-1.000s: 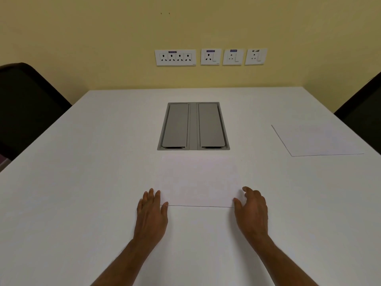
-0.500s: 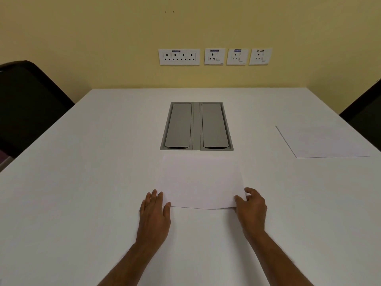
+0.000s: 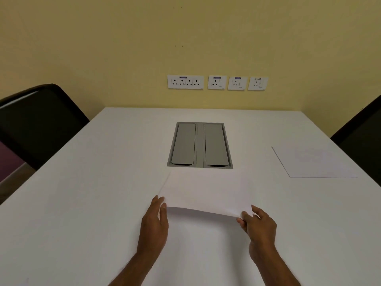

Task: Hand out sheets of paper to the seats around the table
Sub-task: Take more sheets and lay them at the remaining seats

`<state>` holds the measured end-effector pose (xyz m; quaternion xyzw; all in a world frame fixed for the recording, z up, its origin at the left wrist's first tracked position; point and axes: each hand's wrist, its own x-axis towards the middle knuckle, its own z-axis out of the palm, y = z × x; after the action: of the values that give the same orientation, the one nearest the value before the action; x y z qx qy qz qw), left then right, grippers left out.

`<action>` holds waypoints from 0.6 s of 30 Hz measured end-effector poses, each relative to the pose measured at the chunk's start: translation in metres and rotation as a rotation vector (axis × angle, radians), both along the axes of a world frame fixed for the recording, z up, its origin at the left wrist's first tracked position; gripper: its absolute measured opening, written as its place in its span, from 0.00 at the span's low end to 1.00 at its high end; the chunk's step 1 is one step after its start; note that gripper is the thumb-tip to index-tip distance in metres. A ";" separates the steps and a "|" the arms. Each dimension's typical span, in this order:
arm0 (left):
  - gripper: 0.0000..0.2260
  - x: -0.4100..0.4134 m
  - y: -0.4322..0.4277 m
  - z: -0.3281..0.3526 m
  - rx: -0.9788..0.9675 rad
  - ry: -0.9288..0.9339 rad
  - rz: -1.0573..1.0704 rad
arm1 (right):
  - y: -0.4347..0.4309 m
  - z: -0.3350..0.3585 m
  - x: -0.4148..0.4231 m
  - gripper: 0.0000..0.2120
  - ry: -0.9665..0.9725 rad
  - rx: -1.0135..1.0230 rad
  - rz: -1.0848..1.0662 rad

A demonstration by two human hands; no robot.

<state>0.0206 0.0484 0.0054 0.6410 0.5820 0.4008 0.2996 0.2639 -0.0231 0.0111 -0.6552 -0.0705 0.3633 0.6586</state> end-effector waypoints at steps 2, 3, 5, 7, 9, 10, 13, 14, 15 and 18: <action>0.14 -0.003 -0.003 0.019 -0.006 -0.097 0.065 | -0.010 0.018 -0.005 0.14 0.001 0.024 0.009; 0.12 -0.005 -0.005 0.029 -0.016 -0.144 0.105 | -0.015 0.027 -0.008 0.14 -0.004 0.037 0.020; 0.10 -0.008 -0.008 0.051 -0.033 -0.224 0.180 | -0.027 0.045 -0.014 0.13 -0.022 0.067 0.041; 0.09 -0.012 -0.015 0.074 -0.030 -0.279 0.218 | -0.040 0.065 -0.020 0.13 -0.050 0.098 0.059; 0.10 -0.016 -0.025 0.100 -0.002 -0.298 0.224 | -0.053 0.087 -0.027 0.13 -0.087 0.127 0.072; 0.11 -0.019 -0.031 0.113 0.021 -0.298 0.223 | -0.059 0.098 -0.030 0.13 -0.107 0.141 0.076; 0.13 -0.028 -0.056 0.151 0.101 -0.282 0.208 | -0.079 0.135 -0.041 0.12 -0.169 0.190 0.074; 0.14 -0.032 -0.065 0.162 0.124 -0.273 0.196 | -0.085 0.147 -0.045 0.12 -0.184 0.208 0.075; 0.15 -0.035 -0.073 0.174 0.143 -0.264 0.185 | -0.091 0.160 -0.049 0.11 -0.196 0.225 0.074; 0.16 -0.047 -0.098 0.206 0.186 -0.255 0.180 | -0.106 0.195 -0.059 0.11 -0.216 0.263 0.065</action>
<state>-0.0264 -0.0501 0.2110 0.5554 0.5546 0.5562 0.2732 0.2046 -0.1292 0.2064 -0.5959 -0.2088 0.2996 0.7152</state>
